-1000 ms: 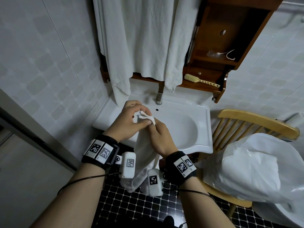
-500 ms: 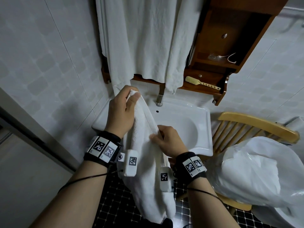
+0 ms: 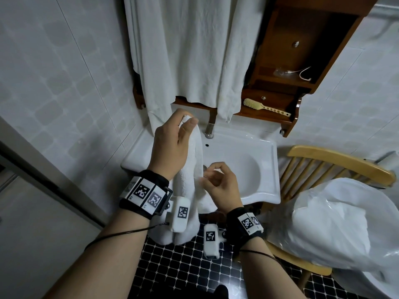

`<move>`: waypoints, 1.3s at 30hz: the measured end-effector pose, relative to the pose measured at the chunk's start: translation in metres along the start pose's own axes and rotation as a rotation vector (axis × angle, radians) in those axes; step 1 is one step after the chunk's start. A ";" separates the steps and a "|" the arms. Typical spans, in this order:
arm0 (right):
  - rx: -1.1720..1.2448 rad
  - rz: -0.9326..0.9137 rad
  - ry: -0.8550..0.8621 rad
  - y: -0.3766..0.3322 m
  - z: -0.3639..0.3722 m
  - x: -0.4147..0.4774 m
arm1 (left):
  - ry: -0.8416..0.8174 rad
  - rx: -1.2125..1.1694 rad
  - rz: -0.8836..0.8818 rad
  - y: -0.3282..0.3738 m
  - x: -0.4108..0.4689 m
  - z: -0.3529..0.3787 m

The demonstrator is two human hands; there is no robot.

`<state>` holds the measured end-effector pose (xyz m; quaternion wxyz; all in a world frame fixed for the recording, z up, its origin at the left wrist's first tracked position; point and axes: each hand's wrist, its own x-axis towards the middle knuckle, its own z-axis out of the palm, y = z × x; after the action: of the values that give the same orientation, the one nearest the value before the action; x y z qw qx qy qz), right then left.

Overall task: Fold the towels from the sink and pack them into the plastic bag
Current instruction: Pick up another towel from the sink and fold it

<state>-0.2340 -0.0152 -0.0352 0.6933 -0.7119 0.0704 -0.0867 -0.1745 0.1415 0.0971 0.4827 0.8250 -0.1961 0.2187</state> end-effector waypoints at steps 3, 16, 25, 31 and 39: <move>-0.032 -0.056 -0.032 0.000 0.005 0.001 | -0.014 -0.011 0.012 0.004 0.001 0.001; -0.623 -0.032 -0.301 0.007 0.025 0.018 | 0.042 -0.023 0.097 0.009 0.012 -0.008; -0.713 0.145 -0.223 0.018 0.010 0.016 | 0.252 -0.016 0.006 0.005 0.020 -0.014; -0.746 0.050 -0.169 0.018 -0.016 0.022 | 0.298 0.012 -0.053 -0.008 0.025 -0.014; -0.361 0.096 -0.060 0.047 -0.036 0.010 | 0.238 0.118 -0.141 -0.024 0.028 -0.010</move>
<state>-0.2315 -0.0536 -0.0808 0.5595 -0.8228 0.0982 -0.0183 -0.1405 0.1584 0.1002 0.4675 0.8319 -0.0659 0.2914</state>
